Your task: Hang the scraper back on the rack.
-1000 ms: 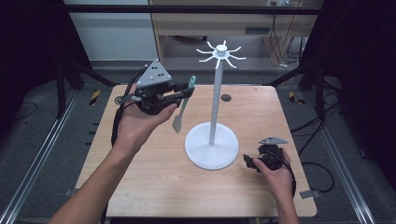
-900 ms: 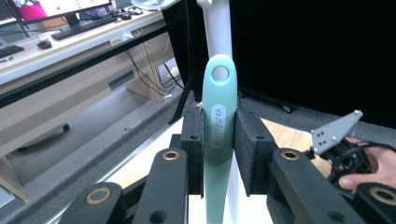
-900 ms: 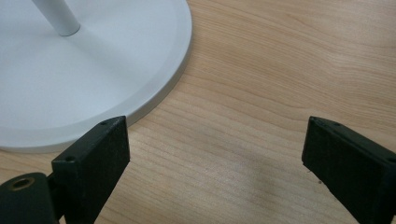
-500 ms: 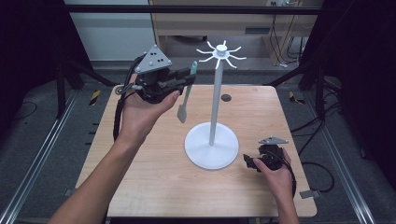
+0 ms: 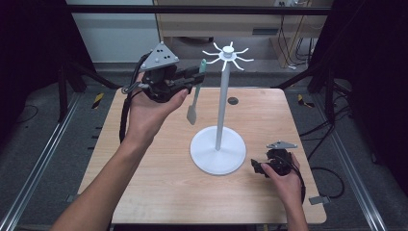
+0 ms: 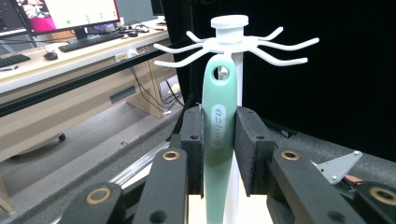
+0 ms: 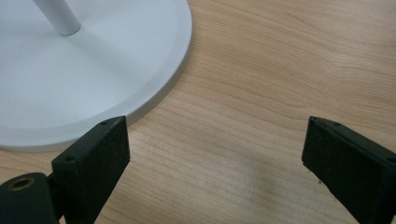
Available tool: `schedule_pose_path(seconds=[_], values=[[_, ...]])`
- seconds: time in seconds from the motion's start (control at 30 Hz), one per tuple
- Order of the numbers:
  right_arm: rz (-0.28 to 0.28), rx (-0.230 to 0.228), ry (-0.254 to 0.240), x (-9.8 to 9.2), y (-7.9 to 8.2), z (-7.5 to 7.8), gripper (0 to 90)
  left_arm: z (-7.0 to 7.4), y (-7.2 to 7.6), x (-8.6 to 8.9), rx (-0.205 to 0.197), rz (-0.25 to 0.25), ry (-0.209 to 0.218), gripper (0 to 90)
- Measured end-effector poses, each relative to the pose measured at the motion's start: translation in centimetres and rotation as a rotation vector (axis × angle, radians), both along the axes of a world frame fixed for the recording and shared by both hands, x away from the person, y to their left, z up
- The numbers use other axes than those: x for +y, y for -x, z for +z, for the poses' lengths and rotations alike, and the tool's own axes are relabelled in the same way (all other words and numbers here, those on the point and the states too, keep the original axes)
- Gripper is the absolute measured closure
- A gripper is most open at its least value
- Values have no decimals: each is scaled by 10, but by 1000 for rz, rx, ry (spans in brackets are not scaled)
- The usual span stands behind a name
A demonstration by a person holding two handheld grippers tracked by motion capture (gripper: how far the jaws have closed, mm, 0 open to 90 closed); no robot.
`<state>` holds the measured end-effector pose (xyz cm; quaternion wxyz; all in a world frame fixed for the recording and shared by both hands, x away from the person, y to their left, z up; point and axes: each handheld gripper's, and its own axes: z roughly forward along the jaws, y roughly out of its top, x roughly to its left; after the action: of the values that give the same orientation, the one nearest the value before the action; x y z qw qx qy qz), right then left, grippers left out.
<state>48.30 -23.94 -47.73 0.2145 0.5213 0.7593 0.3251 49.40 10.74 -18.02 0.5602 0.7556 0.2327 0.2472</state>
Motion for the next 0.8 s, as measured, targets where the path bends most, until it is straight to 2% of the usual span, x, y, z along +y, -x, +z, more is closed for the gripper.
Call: schedule_pose_path(seconds=[0.8], values=[[2,1,-2,0,0,0,81,-6,-8,-10,20,-9,7,741]])
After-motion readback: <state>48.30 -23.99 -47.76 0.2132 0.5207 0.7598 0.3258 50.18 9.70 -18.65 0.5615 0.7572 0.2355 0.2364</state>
